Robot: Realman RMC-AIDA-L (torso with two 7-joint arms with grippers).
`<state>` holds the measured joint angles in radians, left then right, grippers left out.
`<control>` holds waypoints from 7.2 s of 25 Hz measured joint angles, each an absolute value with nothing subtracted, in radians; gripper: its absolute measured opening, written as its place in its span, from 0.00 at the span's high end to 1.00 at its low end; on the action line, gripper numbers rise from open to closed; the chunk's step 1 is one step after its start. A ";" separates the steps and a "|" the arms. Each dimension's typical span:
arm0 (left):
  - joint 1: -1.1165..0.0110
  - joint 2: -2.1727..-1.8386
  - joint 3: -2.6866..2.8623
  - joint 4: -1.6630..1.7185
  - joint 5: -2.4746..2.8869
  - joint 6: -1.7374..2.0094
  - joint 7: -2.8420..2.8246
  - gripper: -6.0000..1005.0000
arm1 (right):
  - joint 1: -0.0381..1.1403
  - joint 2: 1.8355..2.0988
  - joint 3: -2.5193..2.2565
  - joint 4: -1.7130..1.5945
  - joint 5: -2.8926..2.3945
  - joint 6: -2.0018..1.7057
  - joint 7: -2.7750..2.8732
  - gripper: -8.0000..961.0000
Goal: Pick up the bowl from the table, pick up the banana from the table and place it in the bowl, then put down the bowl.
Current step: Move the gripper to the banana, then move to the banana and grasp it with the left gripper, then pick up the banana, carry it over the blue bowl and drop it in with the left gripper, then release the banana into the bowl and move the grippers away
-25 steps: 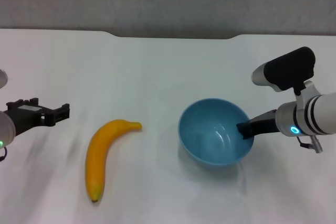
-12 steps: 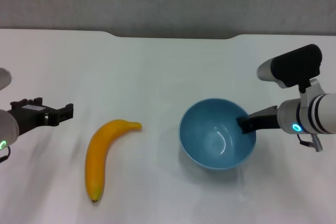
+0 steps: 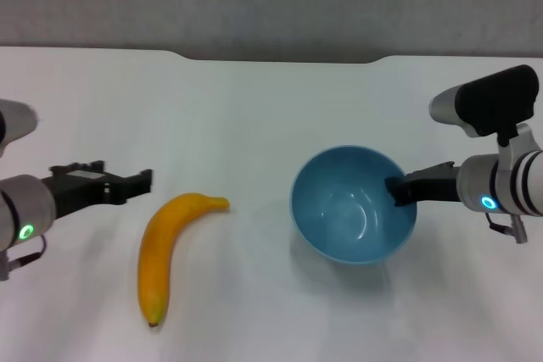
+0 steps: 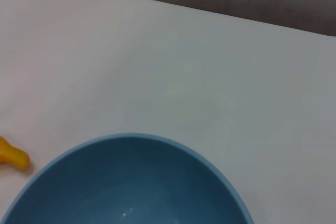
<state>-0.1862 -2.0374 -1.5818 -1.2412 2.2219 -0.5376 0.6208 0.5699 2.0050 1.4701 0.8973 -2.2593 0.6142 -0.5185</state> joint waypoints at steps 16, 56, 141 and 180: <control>-0.198 -2.042 -1.463 -1.176 2.244 -0.468 0.612 0.17 | 0.483 2.006 1.470 1.054 -2.260 0.618 -0.519 0.95; -0.327 -2.045 -1.362 -0.884 2.232 -0.311 0.555 0.19 | 0.466 2.006 1.475 1.077 -2.258 0.614 -0.520 0.93; -0.164 -2.035 -1.394 -1.402 1.986 -0.309 0.697 0.10 | 0.596 2.001 1.437 0.920 -2.023 0.644 -0.522 0.89; -0.163 -2.036 -1.518 -1.278 1.979 -0.364 0.725 0.10 | 0.968 2.019 1.467 0.400 -1.956 0.811 -0.623 0.87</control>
<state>-0.1625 -2.0364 -1.5176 -1.2782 1.9787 -0.3639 0.7245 0.9677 2.0188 1.4667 0.3999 -1.9556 0.8106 -0.6225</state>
